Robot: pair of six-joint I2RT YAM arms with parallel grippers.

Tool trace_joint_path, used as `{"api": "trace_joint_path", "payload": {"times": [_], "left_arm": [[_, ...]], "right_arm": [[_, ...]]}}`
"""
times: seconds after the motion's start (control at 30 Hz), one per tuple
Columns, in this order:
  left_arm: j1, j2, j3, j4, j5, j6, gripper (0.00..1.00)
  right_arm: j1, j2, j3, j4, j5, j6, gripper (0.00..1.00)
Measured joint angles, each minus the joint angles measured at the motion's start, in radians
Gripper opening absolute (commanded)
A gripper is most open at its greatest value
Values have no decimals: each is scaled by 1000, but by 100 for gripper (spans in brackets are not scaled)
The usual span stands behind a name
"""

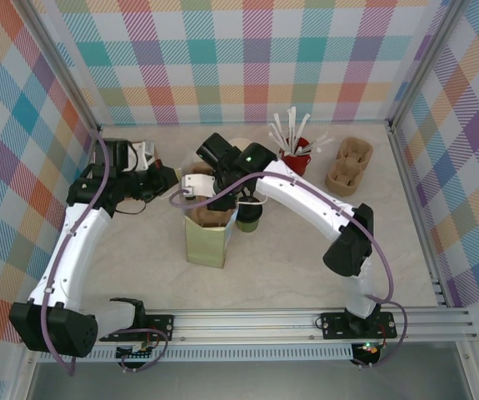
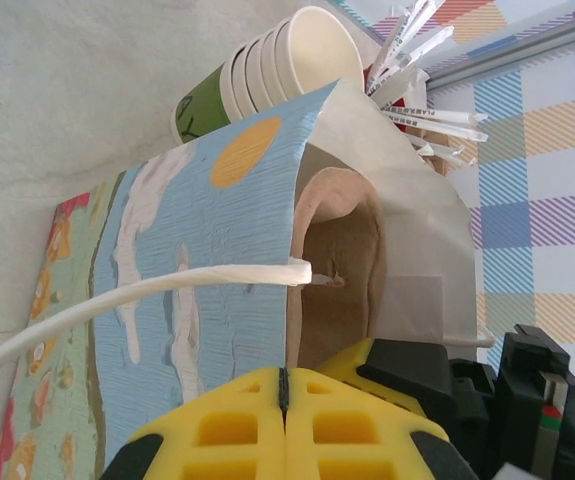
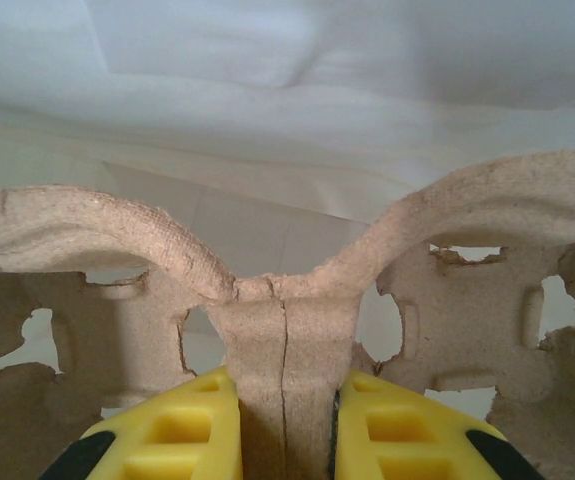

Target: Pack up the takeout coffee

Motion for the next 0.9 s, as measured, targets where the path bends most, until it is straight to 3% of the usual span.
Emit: {"api": "trace_joint_path", "payload": {"times": [0.5, 0.7, 0.9], "left_arm": [[0, -50, -18, -15, 12, 11, 3], [0, -50, -33, -14, 18, 11, 3], [0, -50, -44, -14, 18, 11, 3]], "right_arm": [[-17, 108, 138, -120, 27, 60, 24], [-17, 132, 171, -130, 16, 58, 33], [-19, 132, 178, -129, 1, 48, 48]]}}
